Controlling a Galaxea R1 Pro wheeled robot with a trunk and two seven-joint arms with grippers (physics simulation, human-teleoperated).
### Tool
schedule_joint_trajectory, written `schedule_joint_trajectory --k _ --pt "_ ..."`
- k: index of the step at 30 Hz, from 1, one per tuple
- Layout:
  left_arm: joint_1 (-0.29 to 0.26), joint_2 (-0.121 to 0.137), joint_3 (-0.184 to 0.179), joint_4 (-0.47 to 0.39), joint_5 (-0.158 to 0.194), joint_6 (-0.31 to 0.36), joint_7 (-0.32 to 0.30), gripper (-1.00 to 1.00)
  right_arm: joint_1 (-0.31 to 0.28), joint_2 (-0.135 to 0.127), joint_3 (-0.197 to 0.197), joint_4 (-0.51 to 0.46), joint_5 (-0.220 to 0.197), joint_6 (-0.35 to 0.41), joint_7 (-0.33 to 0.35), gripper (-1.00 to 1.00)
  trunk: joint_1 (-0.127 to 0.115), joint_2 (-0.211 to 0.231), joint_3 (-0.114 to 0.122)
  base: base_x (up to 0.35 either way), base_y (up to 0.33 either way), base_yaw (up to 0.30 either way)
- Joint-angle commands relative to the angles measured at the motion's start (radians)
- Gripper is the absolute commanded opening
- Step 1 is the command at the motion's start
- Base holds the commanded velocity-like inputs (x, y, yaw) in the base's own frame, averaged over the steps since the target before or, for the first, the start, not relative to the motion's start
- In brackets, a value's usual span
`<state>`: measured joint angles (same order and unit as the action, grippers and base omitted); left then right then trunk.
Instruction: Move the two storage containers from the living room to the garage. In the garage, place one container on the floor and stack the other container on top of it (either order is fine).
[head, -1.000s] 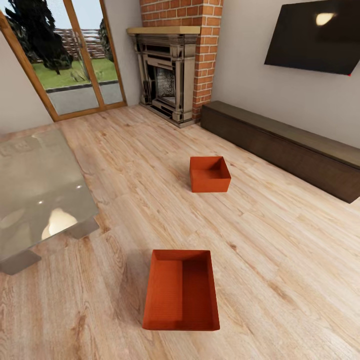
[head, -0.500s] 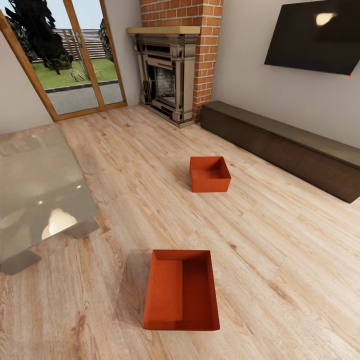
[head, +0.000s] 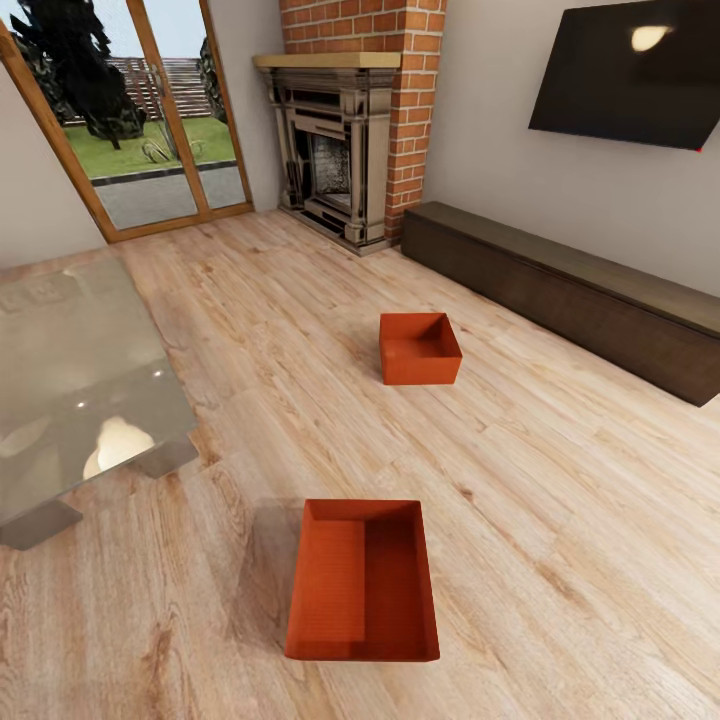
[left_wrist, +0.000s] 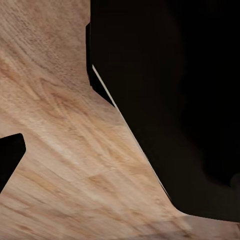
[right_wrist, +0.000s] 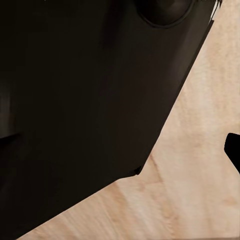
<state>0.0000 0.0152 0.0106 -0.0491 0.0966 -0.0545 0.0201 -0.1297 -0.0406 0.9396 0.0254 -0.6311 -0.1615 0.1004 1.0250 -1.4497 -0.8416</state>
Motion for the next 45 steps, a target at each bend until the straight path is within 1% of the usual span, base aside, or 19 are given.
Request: schedule_joint_trajectory --k 1,6,9,12,13,14,18,22,24,26,28,29,34,36,38,42,43,44,45 --pt "0.000 -0.002 -0.002 -0.009 0.003 -0.002 0.000 1.00 0.000 0.002 0.008 -0.001 -0.010 -0.005 0.004 1.00 0.000 0.000 -0.001 0.000 0.000 0.000" --pt "0.000 -0.001 -0.010 -0.074 -0.007 0.008 0.000 1.00 -0.004 0.003 0.010 -0.019 -0.009 -0.002 -0.021 1.00 0.000 0.000 -0.001 0.000 0.000 0.000" --pt "0.000 0.010 -0.014 -0.228 -0.010 0.026 -0.004 1.00 -0.008 0.002 0.009 -0.064 -0.009 0.003 -0.045 1.00 0.000 0.000 -0.001 0.000 0.000 0.000" --pt "0.000 0.014 -0.014 -0.335 -0.010 0.062 -0.005 1.00 -0.038 0.001 0.008 -0.091 -0.010 0.004 -0.048 1.00 0.000 0.000 -0.001 0.000 0.000 0.000" --pt "0.000 0.015 -0.014 -0.396 -0.010 0.095 -0.006 1.00 -0.064 0.001 0.006 -0.103 -0.011 0.004 -0.048 1.00 0.000 0.000 -0.001 0.000 0.000 0.000" --pt "0.000 0.016 -0.014 -0.499 -0.010 0.165 -0.005 1.00 -0.106 0.001 -0.005 -0.115 -0.013 0.006 -0.048 1.00 0.000 0.000 -0.001 0.000 0.000 0.000" --pt "-0.001 0.016 -0.014 -0.797 -0.009 0.391 0.000 1.00 -0.234 0.001 -0.047 -0.128 -0.046 0.058 -0.046 1.00 0.000 0.000 -0.001 0.000 0.000 0.000" --pt "-0.013 0.015 -0.014 -0.944 -0.006 0.491 0.003 1.00 -0.335 -0.008 -0.060 -0.136 -0.069 0.105 -0.045 1.00 0.000 0.000 -0.001 0.000 0.000 0.000" --pt "-0.073 0.011 -0.013 -0.985 0.001 0.530 0.004 1.00 -0.413 -0.019 -0.065 -0.138 -0.098 0.118 -0.047 1.00 0.000 0.000 -0.001 0.000 0.000 0.000" --pt "-0.189 -0.006 -0.012 -0.970 0.006 0.545 0.004 1.00 -0.504 -0.022 -0.065 -0.139 -0.115 0.118 -0.072 1.00 0.000 0.000 -0.001 0.000 0.000 0.000" --pt "-0.255 -0.023 -0.012 -0.953 0.007 0.548 0.004 1.00 -0.547 -0.021 -0.066 -0.139 -0.121 0.114 -0.096 1.00 0.000 0.000 -0.001 0.000 0.000 0.000" --pt "-0.275 -0.028 -0.012 -0.945 0.007 0.549 0.004 1.00 -0.560 -0.020 -0.066 -0.139 -0.122 0.114 -0.105 1.00 0.000 0.000 -0.001 0.000 0.000 0.000" --pt "-0.496 -0.066 -0.012 -0.795 0.004 0.551 0.006 1.00 -0.671 -0.010 -0.072 -0.148 -0.126 0.113 -0.188 1.00 0.000 0.000 -0.001 0.000 0.000 0.000" --pt "-0.562 -0.073 -0.012 -0.733 0.001 0.547 0.005 1.00 -0.696 -0.007 -0.073 -0.151 -0.126 0.113 -0.210 1.00 0.000 0.000 -0.001 0.000 0.000 0.000" --pt "-0.602 -0.076 -0.012 -0.692 -0.001 0.543 0.005 1.00 -0.709 -0.002 -0.074 -0.152 -0.127 0.114 -0.227 1.00 0.000 0.000 -0.001 0.000 0.000 0.000" --pt "-0.692 -0.084 -0.011 -0.570 -0.005 0.517 0.006 1.00 -0.730 0.032 -0.074 -0.152 -0.136 0.112 -0.290 1.00 0.000 0.000 -0.001 0.000 0.000 0.000" --pt "-0.742 -0.109 -0.013 -0.448 -0.013 0.465 0.020 1.00 -0.735 0.073 -0.074 -0.144 -0.140 0.109 -0.316 1.00 0.000 0.000 -0.001 0.000 0.000 0.000" --pt "-0.753 -0.118 -0.014 -0.401 -0.022 0.437 0.044 1.00 -0.735 0.085 -0.074 -0.141 -0.141 0.107 -0.321 1.00 0.000 0.000 -0.001 0.000 0.000 0.000" --pt "-0.763 -0.129 -0.014 -0.347 -0.044 0.387 0.098 1.00 -0.735 0.101 -0.075 -0.139 -0.143 0.106 -0.325 1.00 0.000 0.000 -0.001 0.000 0.000 0.000"
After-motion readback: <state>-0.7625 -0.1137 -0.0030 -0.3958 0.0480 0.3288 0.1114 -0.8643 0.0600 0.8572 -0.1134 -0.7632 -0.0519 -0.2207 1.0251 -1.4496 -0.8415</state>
